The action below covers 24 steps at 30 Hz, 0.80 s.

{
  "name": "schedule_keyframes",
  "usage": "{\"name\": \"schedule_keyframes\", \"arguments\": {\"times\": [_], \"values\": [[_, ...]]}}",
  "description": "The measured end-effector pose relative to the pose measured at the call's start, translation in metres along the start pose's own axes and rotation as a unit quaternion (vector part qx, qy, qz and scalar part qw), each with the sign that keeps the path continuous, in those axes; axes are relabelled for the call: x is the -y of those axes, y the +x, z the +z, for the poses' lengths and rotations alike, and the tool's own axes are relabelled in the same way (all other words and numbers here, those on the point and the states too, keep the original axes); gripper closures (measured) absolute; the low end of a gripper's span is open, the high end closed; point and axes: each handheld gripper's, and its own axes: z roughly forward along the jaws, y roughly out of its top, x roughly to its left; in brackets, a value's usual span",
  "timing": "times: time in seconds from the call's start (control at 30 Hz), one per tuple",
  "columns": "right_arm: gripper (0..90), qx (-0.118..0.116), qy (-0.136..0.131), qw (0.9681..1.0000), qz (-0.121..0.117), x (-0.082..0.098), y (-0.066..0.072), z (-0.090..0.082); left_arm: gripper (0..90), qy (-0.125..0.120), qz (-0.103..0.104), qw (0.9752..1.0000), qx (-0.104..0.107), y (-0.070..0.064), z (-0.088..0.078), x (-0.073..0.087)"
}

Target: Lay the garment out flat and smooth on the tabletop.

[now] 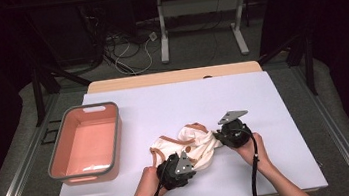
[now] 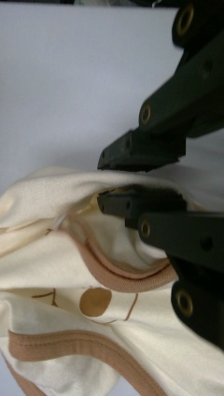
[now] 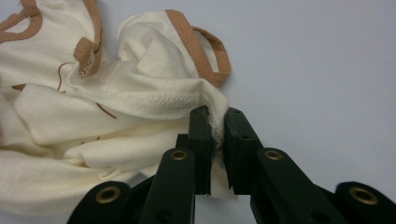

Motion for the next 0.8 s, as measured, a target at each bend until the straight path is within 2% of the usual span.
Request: {"name": "schedule_keyframes", "arguments": {"times": [0.07,0.23,0.33,0.4,0.47,0.63,0.7,0.8], "values": [[82.3,0.000,0.001,1.0000,-0.001,0.001,0.000,0.001,68.7,-0.014,0.000,0.9999,0.000,-0.002,-0.004,-0.003],[82.4,-0.001,0.000,1.0000,-0.004,0.001,0.000,0.001,69.2,-0.029,0.007,0.9995,-0.013,-0.005,-0.012,-0.009],[82.4,-0.002,-0.001,1.0000,-0.005,0.000,0.001,0.001,66.7,-0.037,0.004,0.9984,-0.042,-0.005,-0.012,-0.013],[82.5,-0.004,-0.003,1.0000,-0.006,0.000,0.002,0.002,65.6,-0.042,0.001,0.9981,-0.046,-0.003,-0.012,-0.016],[82.5,-0.002,-0.003,1.0000,-0.006,0.000,0.002,0.001,65.7,-0.047,0.002,0.9971,-0.059,-0.002,-0.011,-0.019],[82.4,-0.005,-0.002,1.0000,-0.007,0.000,0.002,0.002,67.2,-0.047,-0.011,0.9967,-0.065,0.003,-0.007,-0.021],[82.4,-0.003,-0.008,0.9999,-0.005,0.000,0.003,0.003,66.4,-0.037,-0.014,0.9968,-0.069,0.005,-0.002,-0.021],[82.4,-0.002,-0.001,1.0000,-0.007,0.000,0.004,0.003,65.8,-0.030,-0.021,0.9969,-0.070,0.007,0.005,-0.020]]}}
